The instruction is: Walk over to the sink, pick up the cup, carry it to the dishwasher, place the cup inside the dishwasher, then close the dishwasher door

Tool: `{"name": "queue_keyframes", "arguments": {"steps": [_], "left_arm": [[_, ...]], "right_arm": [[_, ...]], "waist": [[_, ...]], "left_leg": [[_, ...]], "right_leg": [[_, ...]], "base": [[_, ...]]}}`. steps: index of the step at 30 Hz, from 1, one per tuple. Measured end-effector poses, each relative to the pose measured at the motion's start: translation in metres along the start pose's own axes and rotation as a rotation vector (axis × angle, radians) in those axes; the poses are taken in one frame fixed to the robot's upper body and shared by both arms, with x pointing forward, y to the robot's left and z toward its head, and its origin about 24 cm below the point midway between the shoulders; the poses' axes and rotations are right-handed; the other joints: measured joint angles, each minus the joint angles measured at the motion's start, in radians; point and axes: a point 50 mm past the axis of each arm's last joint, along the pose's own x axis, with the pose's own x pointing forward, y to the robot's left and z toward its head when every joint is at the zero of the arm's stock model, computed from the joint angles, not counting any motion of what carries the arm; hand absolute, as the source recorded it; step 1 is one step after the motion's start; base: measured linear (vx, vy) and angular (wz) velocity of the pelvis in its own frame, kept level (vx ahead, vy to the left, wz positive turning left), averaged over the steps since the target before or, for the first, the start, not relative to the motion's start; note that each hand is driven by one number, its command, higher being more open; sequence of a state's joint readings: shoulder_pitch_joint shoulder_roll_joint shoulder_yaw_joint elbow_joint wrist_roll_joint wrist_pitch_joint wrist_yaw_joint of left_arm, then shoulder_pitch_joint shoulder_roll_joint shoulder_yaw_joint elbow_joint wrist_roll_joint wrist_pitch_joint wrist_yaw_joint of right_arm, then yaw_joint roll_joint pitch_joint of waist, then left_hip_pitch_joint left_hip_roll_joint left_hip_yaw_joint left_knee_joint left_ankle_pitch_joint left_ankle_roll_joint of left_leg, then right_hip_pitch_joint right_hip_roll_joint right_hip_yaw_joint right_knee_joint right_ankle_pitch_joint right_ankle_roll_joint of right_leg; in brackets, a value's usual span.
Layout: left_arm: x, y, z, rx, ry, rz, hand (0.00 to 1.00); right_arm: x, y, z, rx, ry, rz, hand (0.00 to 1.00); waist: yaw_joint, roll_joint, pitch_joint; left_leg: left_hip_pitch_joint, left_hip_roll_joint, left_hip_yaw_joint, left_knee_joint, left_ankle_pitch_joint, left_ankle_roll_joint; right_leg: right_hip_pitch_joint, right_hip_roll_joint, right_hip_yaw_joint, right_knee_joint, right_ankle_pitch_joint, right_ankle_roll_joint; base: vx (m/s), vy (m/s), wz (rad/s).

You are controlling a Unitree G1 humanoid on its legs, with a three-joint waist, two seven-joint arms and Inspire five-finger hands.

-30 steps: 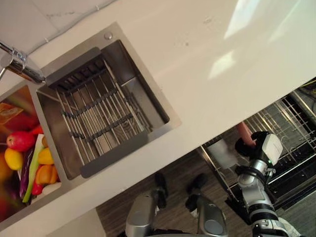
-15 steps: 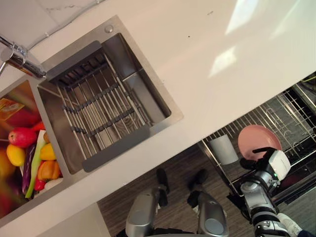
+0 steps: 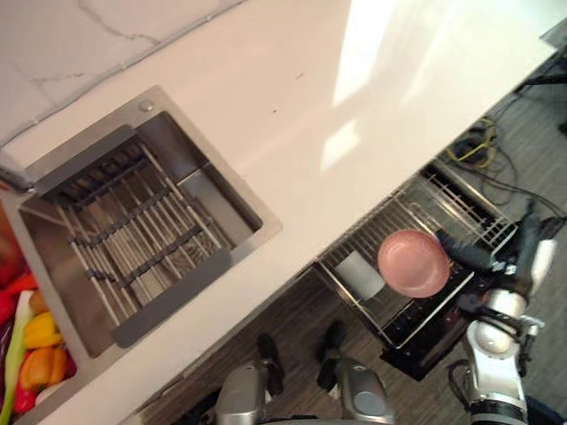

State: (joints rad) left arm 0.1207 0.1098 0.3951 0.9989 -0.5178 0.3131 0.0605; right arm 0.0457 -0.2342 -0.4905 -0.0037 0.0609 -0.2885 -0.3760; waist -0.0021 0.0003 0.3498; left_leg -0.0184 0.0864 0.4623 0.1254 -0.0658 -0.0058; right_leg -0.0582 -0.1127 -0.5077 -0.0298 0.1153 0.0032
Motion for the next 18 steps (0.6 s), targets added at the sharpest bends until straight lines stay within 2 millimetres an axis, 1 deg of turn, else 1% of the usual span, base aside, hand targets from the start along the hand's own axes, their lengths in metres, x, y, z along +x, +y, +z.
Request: {"name": "queue_keyframes", "arguments": {"steps": [1, 2, 3, 4, 5, 6, 7, 8, 9, 10, 11, 12, 13, 14, 15, 16, 17, 18], "left_arm": [[0.0, 0.002, -0.001, 0.001, 0.002, 0.006, 1.0], [0.0, 0.007, -0.005, -0.001, 0.008, 0.021, 1.0], [-0.001, 0.011, -0.008, -0.003, 0.016, 0.033, 1.0], [-0.001, 0.012, -0.009, -0.005, 0.021, 0.036, 1.0], [0.0, 0.013, -0.012, -0.012, 0.031, 0.041, 1.0], [0.0, 0.013, -0.013, -0.018, 0.034, 0.045, 1.0], [-0.001, 0.015, -0.016, -0.037, 0.041, 0.056, 1.0], [-0.001, 0.017, -0.019, -0.047, 0.047, 0.063, 1.0], [-0.001, 0.018, -0.021, -0.051, 0.053, 0.067, 1.0], [-0.001, 0.018, -0.025, -0.063, 0.064, 0.075, 1.0], [-0.001, 0.016, -0.029, -0.072, 0.076, 0.079, 1.0], [-0.001, 0.016, -0.03, -0.073, 0.08, 0.084, 1.0], [-0.001, 0.015, -0.032, -0.075, 0.084, 0.089, 1.0], [-0.001, 0.013, -0.035, -0.077, 0.09, 0.088, 1.0], [-0.001, 0.012, -0.036, -0.078, 0.095, 0.086, 1.0], [-0.001, 0.011, -0.038, -0.08, 0.097, 0.083, 1.0], [0.0, 0.01, -0.038, -0.081, 0.092, 0.078, 1.0], [0.0, 0.009, -0.038, -0.081, 0.09, 0.074, 1.0]], "right_arm": [[0.002, -0.007, 0.002, 0.013, -0.011, -0.035, 1.0], [0.004, -0.02, 0.002, 0.039, -0.01, -0.111, 1.0], [0.006, -0.035, -0.002, 0.06, 0.012, -0.198, 1.0], [0.006, -0.044, -0.006, 0.068, 0.028, -0.245, 1.0], [0.003, -0.064, -0.017, 0.092, 0.08, -0.351, 1.0], [0.001, -0.074, -0.024, 0.109, 0.113, -0.405, 1.0], [-0.007, -0.092, -0.04, 0.15, 0.191, -0.509, 1.0], [-0.017, -0.106, -0.057, 0.211, 0.27, -0.595, 1.0], [-0.024, -0.11, -0.066, 0.241, 0.31, -0.632, 1.0], [-0.043, -0.117, -0.082, 0.293, 0.386, -0.698, 1.0], [-0.063, -0.118, -0.096, 0.335, 0.461, -0.729, 1.0], [-0.073, -0.116, -0.103, 0.35, 0.5, -0.736, 1.0], [-0.094, -0.108, -0.113, 0.386, 0.571, -0.74, 1.0], [-0.11, -0.094, -0.121, 0.433, 0.631, -0.717, 1.0], [-0.116, -0.085, -0.124, 0.452, 0.657, -0.692, 1.0], [-0.124, -0.069, -0.127, 0.473, 0.696, -0.639, 1.0], [-0.131, -0.044, -0.129, 0.499, 0.745, -0.538, 1.0], [-0.131, -0.034, -0.129, 0.506, 0.758, -0.486, 1.0]], "waist": [[-0.002, -0.003, -0.004], [-0.009, -0.009, -0.018], [-0.017, -0.012, -0.03], [-0.018, -0.012, -0.03], [-0.021, -0.012, -0.033], [-0.023, -0.012, -0.039], [-0.03, -0.01, -0.054], [-0.039, -0.008, -0.059], [-0.043, -0.004, -0.067], [-0.045, 0.001, -0.085], [-0.047, 0.006, -0.09], [-0.047, 0.009, -0.092], [-0.047, 0.017, -0.096], [-0.046, 0.024, -0.101], [-0.045, 0.028, -0.103], [-0.042, 0.032, -0.106], [-0.036, 0.039, -0.109], [-0.031, 0.043, -0.112]], "left_leg": [[0.007, 0.0, 0.002, -0.003, -0.001, -0.001], [0.015, 0.002, 0.007, -0.006, -0.003, -0.004], [0.024, 0.002, 0.01, -0.012, -0.004, -0.005], [0.032, 0.001, 0.012, -0.015, -0.004, -0.006], [0.045, 0.001, 0.013, -0.021, -0.005, -0.007], [0.048, 0.001, 0.012, -0.022, -0.006, -0.009], [0.05, 0.0, 0.007, -0.024, -0.006, -0.009], [0.064, -0.001, 0.002, -0.03, -0.006, -0.01], [0.069, -0.002, -0.001, -0.034, -0.006, -0.01], [0.072, -0.004, -0.002, -0.039, -0.006, -0.011], [0.078, -0.005, -0.003, -0.046, -0.005, -0.012], [0.081, -0.005, -0.004, -0.049, -0.004, -0.013], [0.083, -0.007, -0.01, -0.052, -0.003, -0.015], [0.082, -0.008, -0.016, -0.054, -0.001, -0.015], [0.08, -0.009, -0.019, -0.055, -0.001, -0.016], [0.077, -0.011, -0.026, -0.056, -0.002, -0.022], [0.069, -0.013, -0.045, -0.057, 0.003, -0.025], [0.066, -0.014, -0.052, -0.057, 0.004, -0.026]], "right_leg": [[0.007, 0.003, 0.002, -0.006, 0.001, 0.001], [0.014, 0.007, 0.005, -0.015, 0.004, 0.0], [0.024, 0.01, 0.007, -0.025, 0.006, 0.001], [0.031, 0.012, 0.008, -0.028, 0.006, 0.001], [0.044, 0.014, 0.008, -0.032, 0.006, 0.001], [0.047, 0.014, 0.005, -0.035, 0.006, 0.002], [0.054, 0.014, -0.001, -0.04, 0.006, 0.004], [0.071, 0.014, -0.008, -0.044, 0.004, 0.007], [0.076, 0.014, -0.012, -0.046, 0.003, 0.008], [0.08, 0.014, -0.016, -0.051, 0.002, 0.009], [0.088, 0.014, -0.021, -0.054, 0.001, 0.01], [0.093, 0.014, -0.023, -0.054, -0.002, 0.015], [0.098, 0.013, -0.031, -0.055, -0.007, 0.019], [0.1, 0.01, -0.044, -0.057, -0.008, 0.018], [0.1, 0.009, -0.05, -0.057, -0.008, 0.017], [0.1, 0.007, -0.058, -0.057, -0.009, 0.017], [0.104, 0.004, -0.076, -0.058, -0.01, 0.015], [0.105, 0.003, -0.081, -0.059, -0.012, 0.011]], "base": [[0.04, 0.022, -0.16], [0.05, 0.023, -0.1], [0.06, 0.024, -0.09], [0.06, 0.032, -0.06], [0.04, 0.032, -0.03], [0.05, 0.051, 0.05], [0.05, 0.056, 0.11], [0.04, 0.047, 0.13], [0.02, 0.05, 0.09], [0.01, 0.045, 0.04], [0.0, 0.054, 0.02], [-0.03, 0.04, 0.06], [-0.04, 0.04, 0.12], [-0.05, 0.039, 0.15], [-0.06, 0.038, 0.16], [-0.06, 0.03, 0.3], [-0.05, 0.028, 0.35], [-0.04, 0.024, 0.4]]}}
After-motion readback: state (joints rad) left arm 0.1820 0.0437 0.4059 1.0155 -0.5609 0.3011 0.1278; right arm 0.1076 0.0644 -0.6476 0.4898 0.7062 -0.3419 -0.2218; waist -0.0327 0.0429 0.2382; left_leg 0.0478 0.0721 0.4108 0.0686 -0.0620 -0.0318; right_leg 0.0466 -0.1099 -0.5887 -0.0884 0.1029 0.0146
